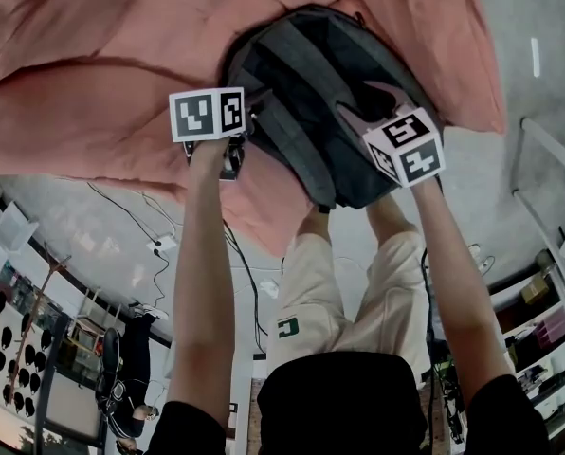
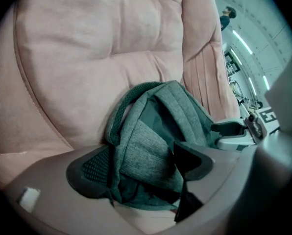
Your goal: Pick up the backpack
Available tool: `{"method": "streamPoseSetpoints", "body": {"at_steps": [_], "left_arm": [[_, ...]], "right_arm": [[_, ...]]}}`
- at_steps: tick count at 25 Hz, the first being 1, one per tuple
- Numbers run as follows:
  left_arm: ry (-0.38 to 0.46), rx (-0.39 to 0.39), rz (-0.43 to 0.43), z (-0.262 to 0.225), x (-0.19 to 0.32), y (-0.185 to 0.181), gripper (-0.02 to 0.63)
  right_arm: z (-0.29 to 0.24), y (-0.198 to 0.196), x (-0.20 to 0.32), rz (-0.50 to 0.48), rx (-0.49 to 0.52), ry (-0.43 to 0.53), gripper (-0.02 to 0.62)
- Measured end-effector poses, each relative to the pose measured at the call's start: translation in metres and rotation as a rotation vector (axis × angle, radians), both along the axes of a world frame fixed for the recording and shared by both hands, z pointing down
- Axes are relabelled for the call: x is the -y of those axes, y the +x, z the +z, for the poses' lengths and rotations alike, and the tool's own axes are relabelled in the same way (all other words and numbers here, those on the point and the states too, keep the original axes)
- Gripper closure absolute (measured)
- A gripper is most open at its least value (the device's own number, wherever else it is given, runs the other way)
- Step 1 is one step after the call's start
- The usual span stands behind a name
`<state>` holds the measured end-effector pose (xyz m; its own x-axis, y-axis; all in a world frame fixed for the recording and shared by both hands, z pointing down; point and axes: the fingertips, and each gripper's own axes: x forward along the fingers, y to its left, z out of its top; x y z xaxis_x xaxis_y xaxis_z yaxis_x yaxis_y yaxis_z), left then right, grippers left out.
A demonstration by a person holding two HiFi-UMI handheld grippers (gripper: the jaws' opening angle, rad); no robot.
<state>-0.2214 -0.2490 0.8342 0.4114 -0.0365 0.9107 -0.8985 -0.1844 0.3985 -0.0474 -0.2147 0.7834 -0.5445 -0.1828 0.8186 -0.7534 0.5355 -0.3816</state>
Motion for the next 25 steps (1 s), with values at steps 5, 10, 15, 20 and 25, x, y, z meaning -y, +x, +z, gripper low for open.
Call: {"method": "streamPoseSetpoints", "body": {"at_steps": [5, 10, 15, 20, 25], "left_arm": [[-0.005, -0.018, 0.006, 0.002, 0.0, 0.002, 0.216], [0.019, -0.007, 0.022, 0.003, 0.001, 0.002, 0.233], [0.028, 0.006, 0.035, 0.003, -0.001, 0.001, 0.253], [0.047, 0.027, 0.061, 0.004, -0.001, 0.0, 0.278], [0.058, 0.059, 0.088, 0.006, -0.004, -0.001, 0.296]], "right_arm": [[0.017, 0.001, -0.007, -0.015, -0.013, -0.033, 0.396], [0.03, -0.002, -0.013, -0.039, -0.034, -0.056, 0.396], [0.039, -0.005, -0.017, -0.044, -0.041, -0.071, 0.396], [0.044, -0.006, -0.017, -0.044, -0.053, -0.065, 0.396], [0.045, -0.007, -0.021, -0.068, -0.067, -0.069, 0.405]]}}
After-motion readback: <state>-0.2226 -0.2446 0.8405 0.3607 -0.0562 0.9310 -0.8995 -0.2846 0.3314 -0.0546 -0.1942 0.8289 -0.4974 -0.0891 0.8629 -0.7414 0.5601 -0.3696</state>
